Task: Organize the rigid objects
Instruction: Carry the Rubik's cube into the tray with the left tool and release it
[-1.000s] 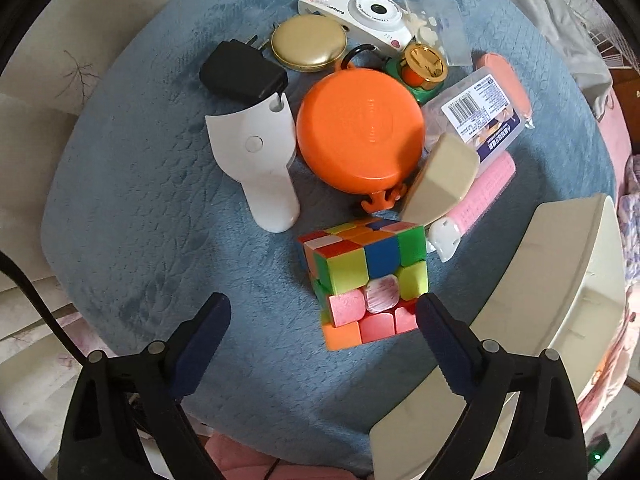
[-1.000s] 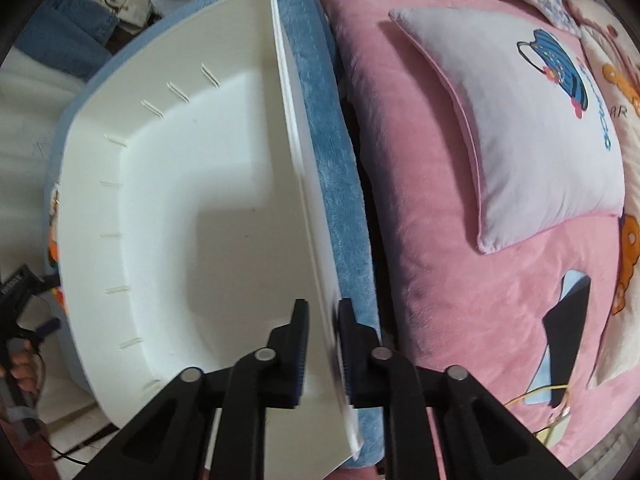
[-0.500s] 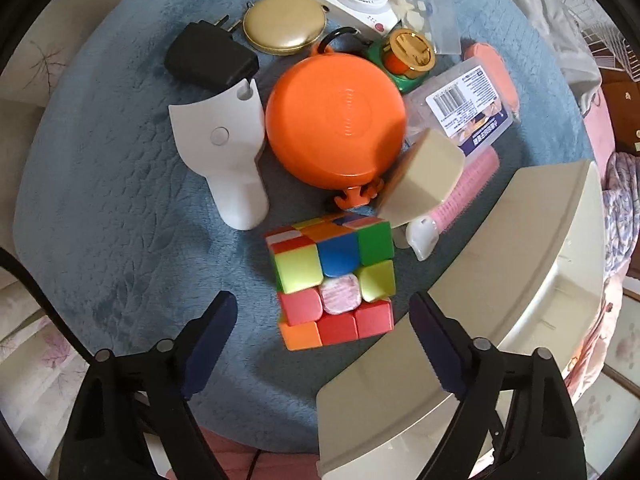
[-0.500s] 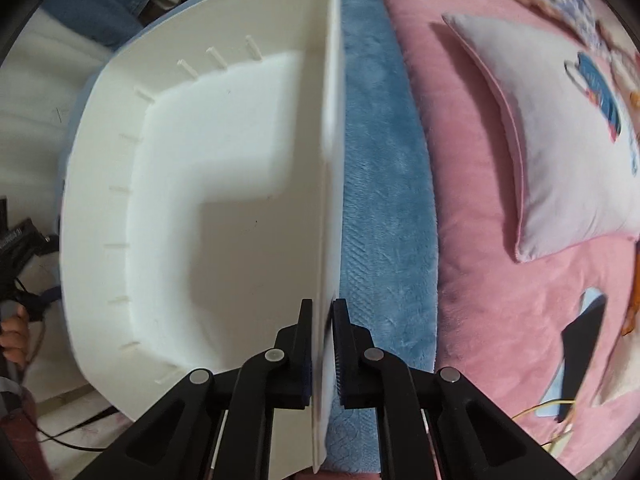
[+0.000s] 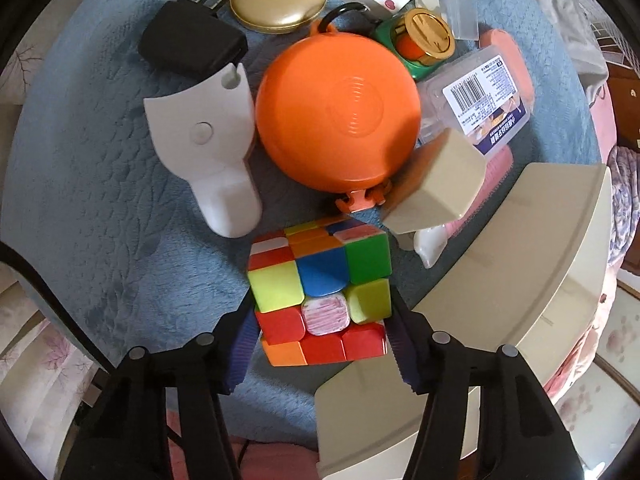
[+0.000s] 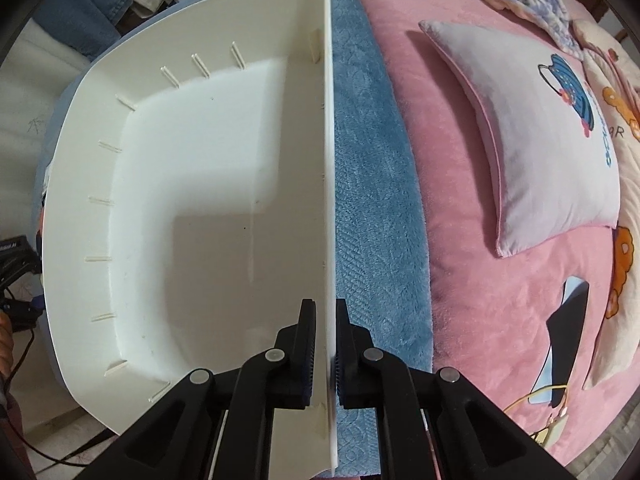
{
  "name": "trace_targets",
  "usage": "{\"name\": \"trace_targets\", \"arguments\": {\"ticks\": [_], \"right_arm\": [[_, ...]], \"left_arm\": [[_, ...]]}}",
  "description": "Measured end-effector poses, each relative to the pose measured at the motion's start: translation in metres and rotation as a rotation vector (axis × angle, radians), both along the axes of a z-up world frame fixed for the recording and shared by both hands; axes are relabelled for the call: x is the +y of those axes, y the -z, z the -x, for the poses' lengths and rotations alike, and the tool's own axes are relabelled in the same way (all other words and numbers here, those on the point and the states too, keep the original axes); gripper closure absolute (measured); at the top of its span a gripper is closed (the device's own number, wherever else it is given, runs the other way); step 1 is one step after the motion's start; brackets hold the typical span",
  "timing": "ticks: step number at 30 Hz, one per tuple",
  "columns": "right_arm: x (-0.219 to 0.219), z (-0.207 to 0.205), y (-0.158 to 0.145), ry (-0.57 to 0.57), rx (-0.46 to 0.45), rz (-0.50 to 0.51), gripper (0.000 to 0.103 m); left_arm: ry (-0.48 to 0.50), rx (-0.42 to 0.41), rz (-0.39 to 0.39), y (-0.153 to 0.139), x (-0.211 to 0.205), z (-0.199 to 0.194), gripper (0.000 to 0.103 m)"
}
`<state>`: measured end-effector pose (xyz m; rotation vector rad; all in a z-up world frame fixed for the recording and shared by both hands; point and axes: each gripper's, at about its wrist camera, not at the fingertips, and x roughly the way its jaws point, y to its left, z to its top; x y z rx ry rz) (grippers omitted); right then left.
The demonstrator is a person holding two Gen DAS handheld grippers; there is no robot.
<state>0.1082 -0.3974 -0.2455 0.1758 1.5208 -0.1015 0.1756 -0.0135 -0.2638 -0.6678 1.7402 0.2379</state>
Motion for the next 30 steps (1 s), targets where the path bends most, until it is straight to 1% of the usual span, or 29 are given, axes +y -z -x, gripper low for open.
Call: {"name": "trace_targets", "arguments": {"ticks": [2,4,7,12,14,17,20,23,26,30], "right_arm": [[-0.001,0.001,0.0,0.001,-0.006,0.005,0.095],[-0.001,0.001,0.0,0.002,-0.009,0.01,0.095],[-0.001,0.0,-0.001,0.005,-0.009,0.013,0.095],[-0.003,0.002,-0.001,0.0,-0.025,0.012,0.095],[-0.002,0.003,-0.002,-0.007,-0.034,0.013,0.095],[-0.002,0.005,-0.002,-0.025,-0.053,0.012,0.095],[-0.001,0.006,-0.003,-0.052,-0.07,0.019,0.095],[0.001,0.008,-0.003,-0.081,-0.087,0.028,0.095],[0.001,0.01,-0.003,-0.101,-0.104,0.026,0.095],[0.001,0.011,-0.004,-0.119,-0.117,0.017,0.095]], "left_arm": [[0.025,-0.003,-0.022,-0.007,0.003,-0.003,0.041],[0.047,-0.025,-0.036,-0.015,0.003,-0.001,0.041],[0.065,-0.08,-0.055,-0.035,0.001,0.002,0.041],[0.1,-0.233,-0.063,-0.081,-0.006,0.008,0.041],[0.132,-0.313,-0.09,-0.102,-0.016,0.01,0.041],[0.181,-0.402,-0.125,-0.12,-0.033,0.012,0.041],[0.226,-0.493,-0.122,-0.131,-0.054,0.024,0.041],[0.237,-0.582,-0.111,-0.131,-0.073,0.031,0.041],[0.275,-0.653,-0.105,-0.136,-0.086,0.039,0.041],[0.346,-0.694,-0.089,-0.136,-0.11,0.05,0.041]]}}
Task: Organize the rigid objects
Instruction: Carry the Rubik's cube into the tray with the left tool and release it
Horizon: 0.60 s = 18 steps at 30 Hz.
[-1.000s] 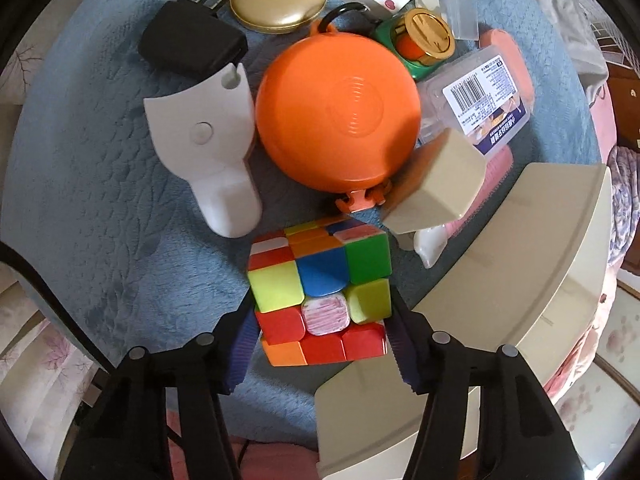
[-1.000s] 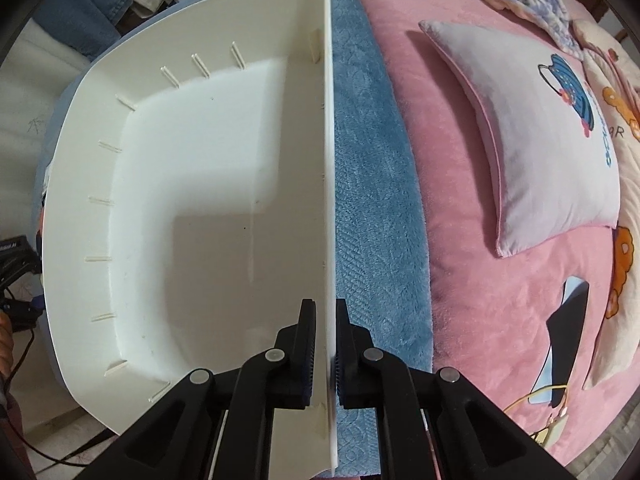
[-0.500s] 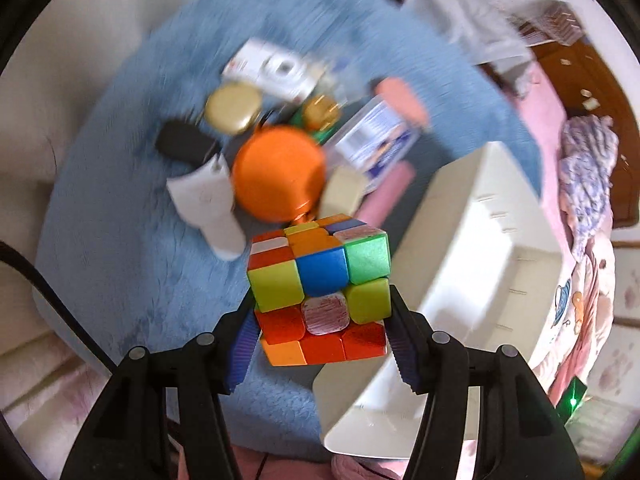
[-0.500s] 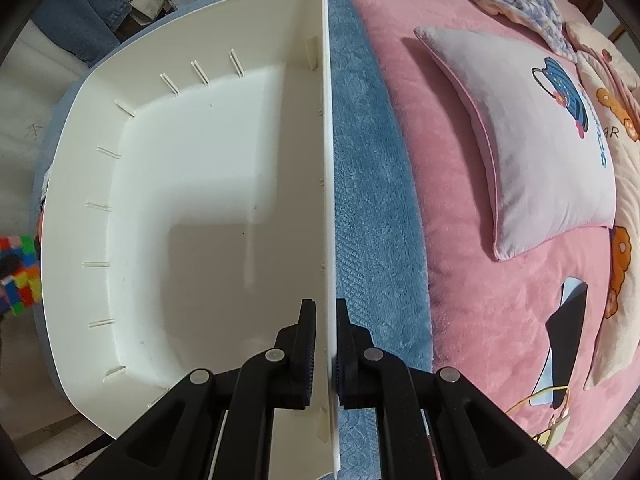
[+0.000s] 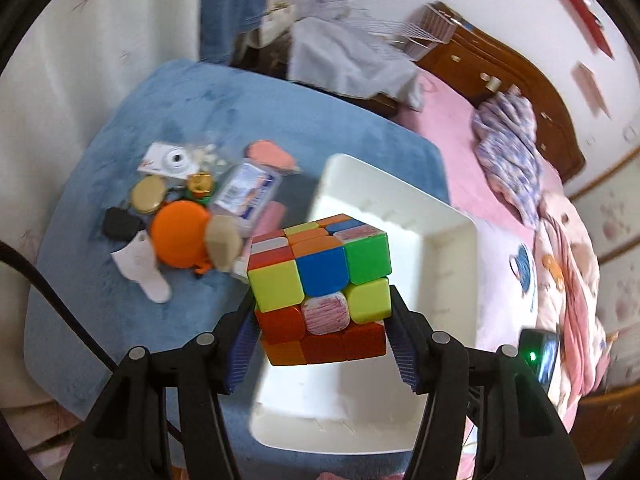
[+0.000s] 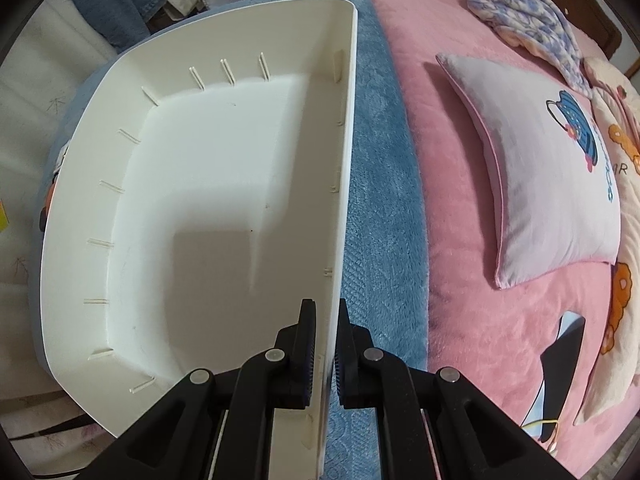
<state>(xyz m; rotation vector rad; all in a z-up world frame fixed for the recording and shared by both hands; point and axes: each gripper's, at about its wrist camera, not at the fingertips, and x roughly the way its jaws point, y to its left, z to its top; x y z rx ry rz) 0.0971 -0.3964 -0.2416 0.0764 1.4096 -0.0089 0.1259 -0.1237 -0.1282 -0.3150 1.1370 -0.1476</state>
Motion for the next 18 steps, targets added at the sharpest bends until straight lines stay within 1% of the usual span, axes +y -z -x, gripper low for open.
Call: {"name": "trace_targets", "arguments": {"ticks": [3,8,13,15,18], "right_arm": [[-0.001,0.001,0.001,-0.012,-0.007,-0.008,0.095],[-0.003,0.002,0.001,-0.023,-0.018,-0.022,0.095],[-0.003,0.003,0.002,-0.032,-0.024,-0.025,0.095],[-0.003,0.003,0.002,-0.03,-0.022,-0.027,0.095],[-0.003,0.003,0.002,-0.03,-0.02,-0.028,0.095]], "left_arm": [[0.06,0.018,-0.016,0.007,-0.02,0.006,0.041],[0.176,0.061,-0.063,0.02,-0.058,0.016,0.041],[0.263,0.095,-0.081,0.028,-0.085,0.024,0.041],[0.3,0.093,-0.098,0.028,-0.095,0.027,0.041],[0.344,0.054,-0.113,0.019,-0.105,0.03,0.041]]}}
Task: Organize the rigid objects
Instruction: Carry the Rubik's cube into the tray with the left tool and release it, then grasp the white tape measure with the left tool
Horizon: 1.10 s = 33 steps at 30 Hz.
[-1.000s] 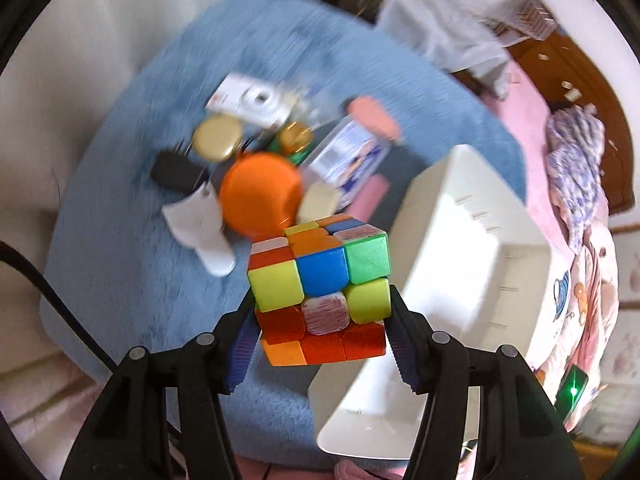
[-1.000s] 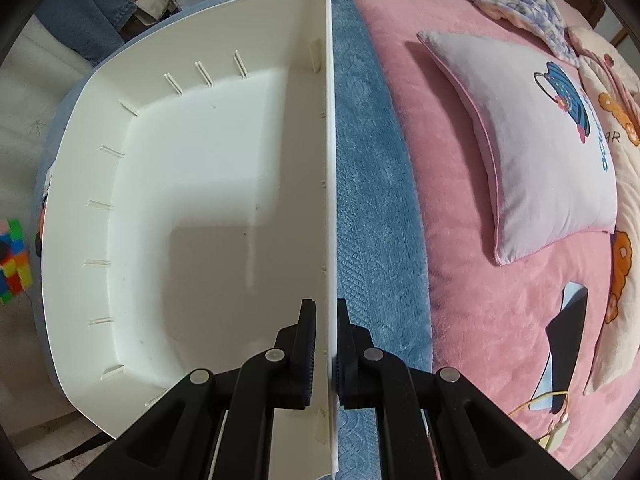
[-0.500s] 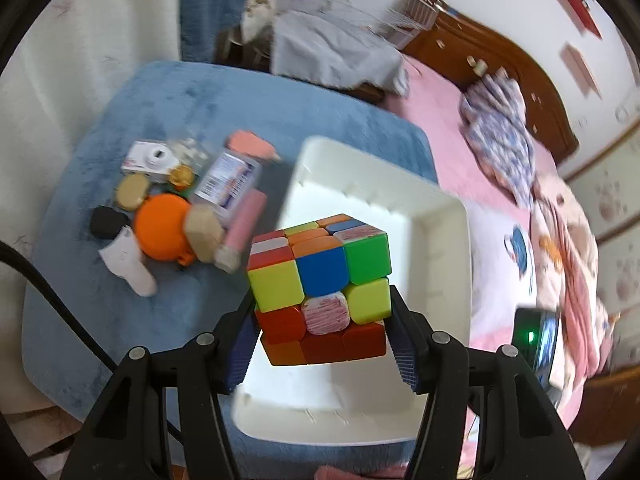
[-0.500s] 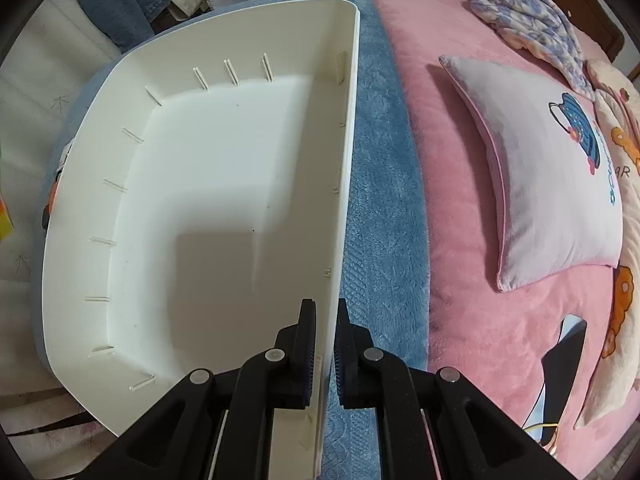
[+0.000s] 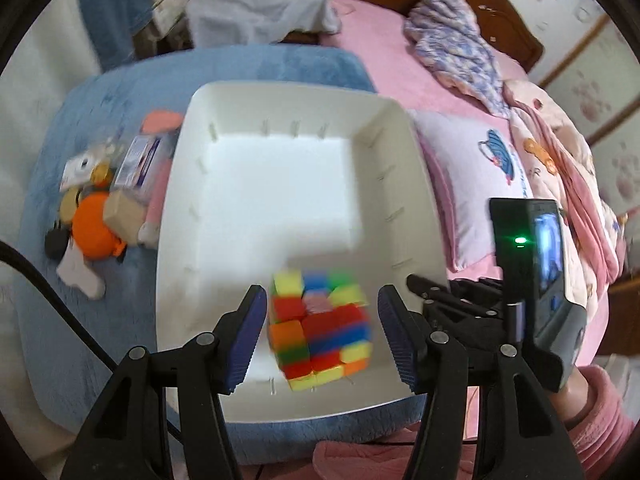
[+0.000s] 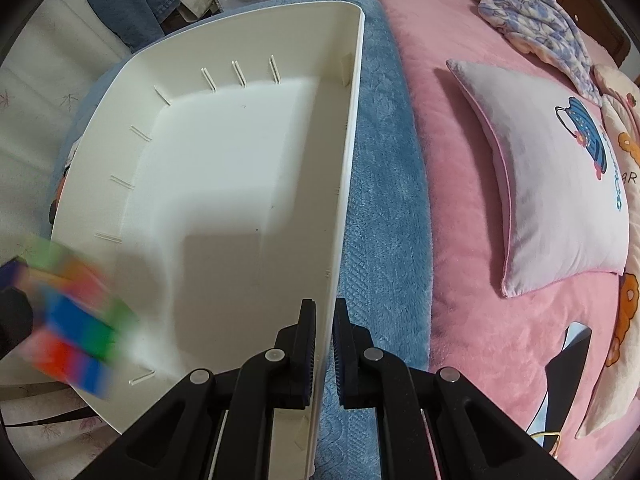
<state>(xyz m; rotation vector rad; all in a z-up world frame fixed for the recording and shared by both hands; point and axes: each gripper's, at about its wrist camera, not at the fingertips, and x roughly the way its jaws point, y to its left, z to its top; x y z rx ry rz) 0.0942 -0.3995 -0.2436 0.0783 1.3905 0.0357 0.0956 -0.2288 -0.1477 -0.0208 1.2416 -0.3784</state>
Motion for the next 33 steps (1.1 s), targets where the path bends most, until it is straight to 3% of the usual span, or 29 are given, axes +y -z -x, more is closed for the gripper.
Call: {"name": "trace_targets", "arguments": {"ticks": [5,11,19,27,33], "right_arm": [[0.0,-0.001,0.003,0.018,0.01,0.001,0.094],[0.0,0.0,0.006,0.05,0.016,0.0,0.095],[-0.002,-0.001,0.012,0.138,0.041,0.002,0.099],[0.001,0.0,0.013,0.221,0.027,0.031,0.1],[-0.005,0.003,0.014,0.327,0.023,-0.003,0.099]], "left_arm": [[0.036,-0.049,-0.035,-0.011,-0.005,0.002,0.035],[-0.01,-0.084,-0.047,-0.018,0.015,0.003,0.025],[-0.045,-0.117,-0.111,-0.021,0.056,-0.001,0.025],[-0.057,-0.12,-0.129,-0.025,0.113,-0.016,0.025],[-0.037,-0.089,-0.162,-0.018,0.15,-0.029,0.025]]}}
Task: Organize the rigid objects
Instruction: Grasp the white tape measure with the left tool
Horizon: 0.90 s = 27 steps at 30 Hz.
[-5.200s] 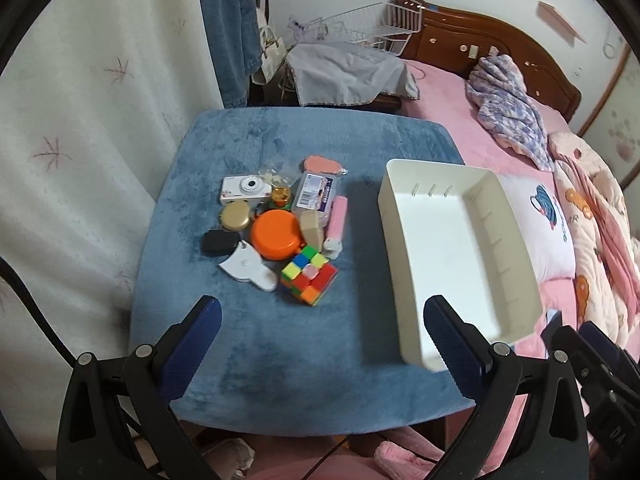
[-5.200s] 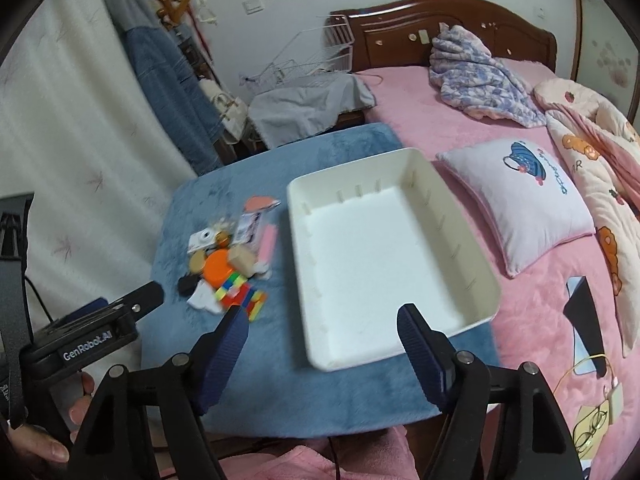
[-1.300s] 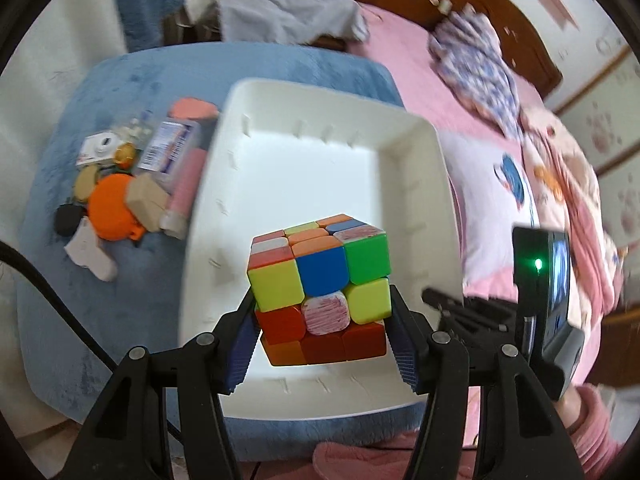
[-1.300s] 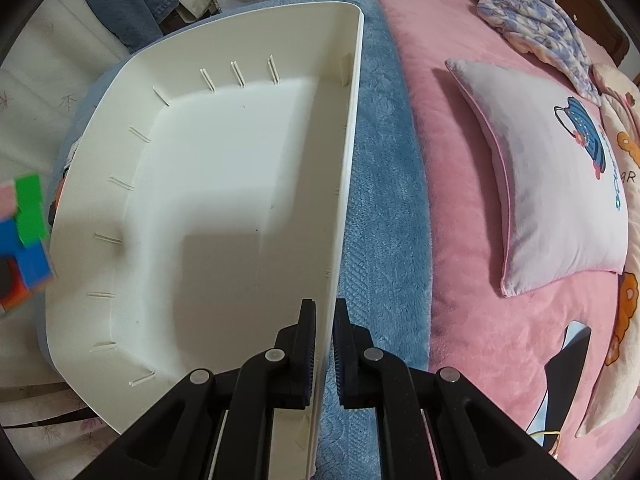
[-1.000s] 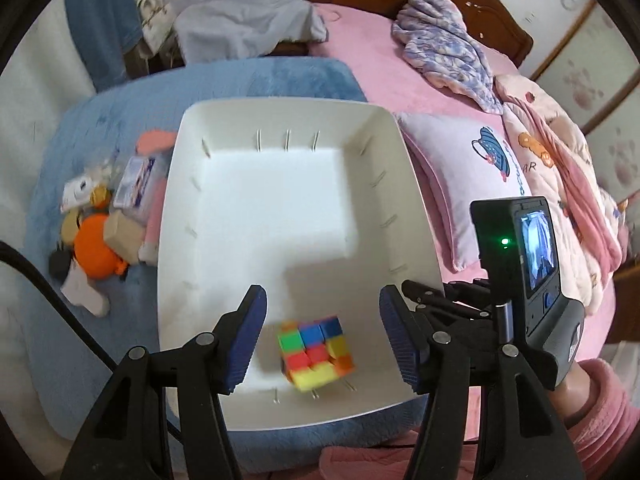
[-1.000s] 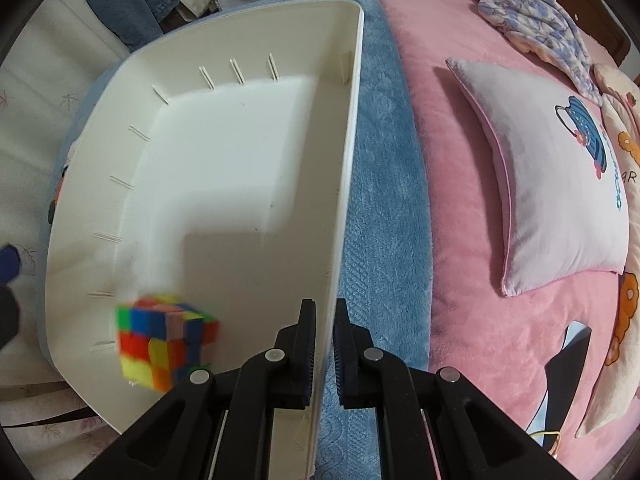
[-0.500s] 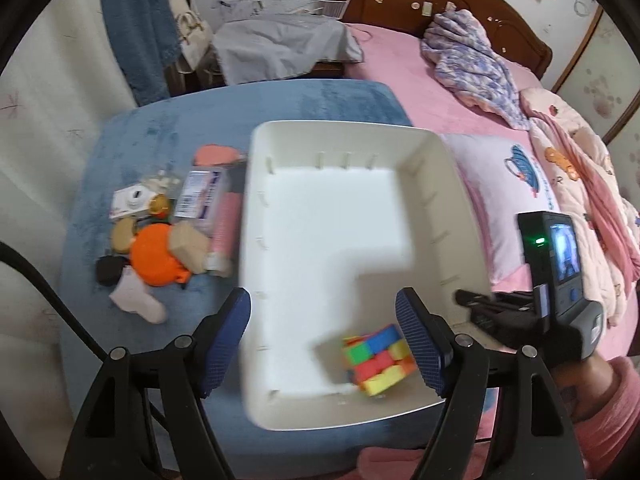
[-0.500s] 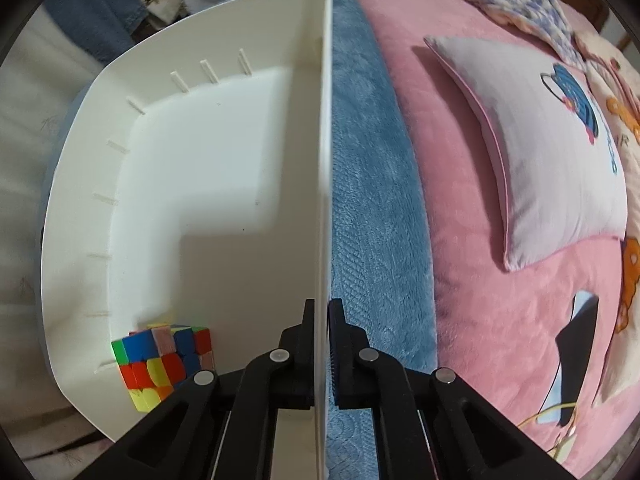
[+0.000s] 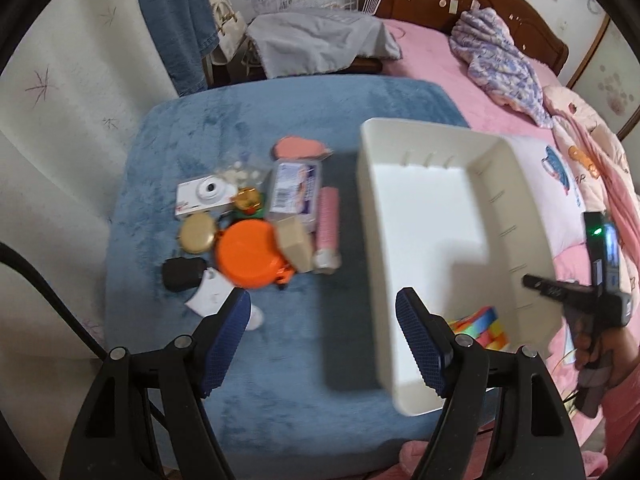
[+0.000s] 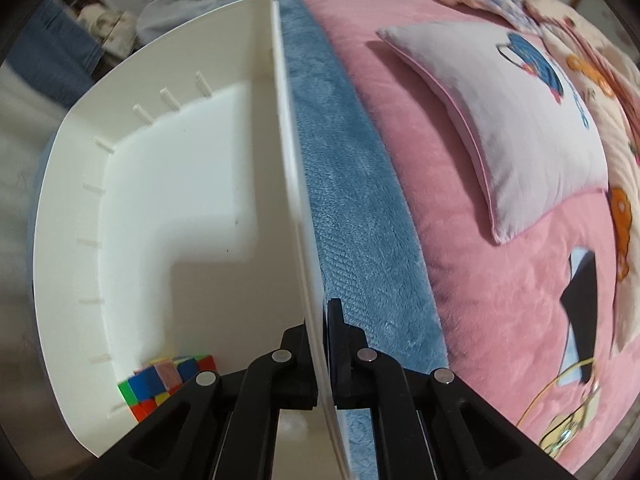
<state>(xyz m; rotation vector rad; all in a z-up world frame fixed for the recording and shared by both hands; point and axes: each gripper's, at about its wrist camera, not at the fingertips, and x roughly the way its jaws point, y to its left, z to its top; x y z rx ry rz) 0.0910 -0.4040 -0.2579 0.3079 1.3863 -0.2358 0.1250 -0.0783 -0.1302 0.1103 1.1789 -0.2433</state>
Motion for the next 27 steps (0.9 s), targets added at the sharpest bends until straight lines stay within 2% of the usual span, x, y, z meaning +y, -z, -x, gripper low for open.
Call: {"name": "trace_targets", "arguments": {"ticks": [14,23,27], "right_arm": [[0.001,0.003,0.0,0.091,-0.004,0.006,0.097],[0.003,0.007,0.0,0.149,-0.005,0.031,0.094],[0.005,0.008,-0.001,0.172,-0.004,0.042,0.093]], "left_arm": [[0.098,0.187,-0.112,0.063,0.066,-0.03,0.025],[0.181,0.346,-0.178,0.119,0.074,-0.052,0.02],[0.215,0.355,-0.216,0.134,0.072,-0.058,0.016]]}}
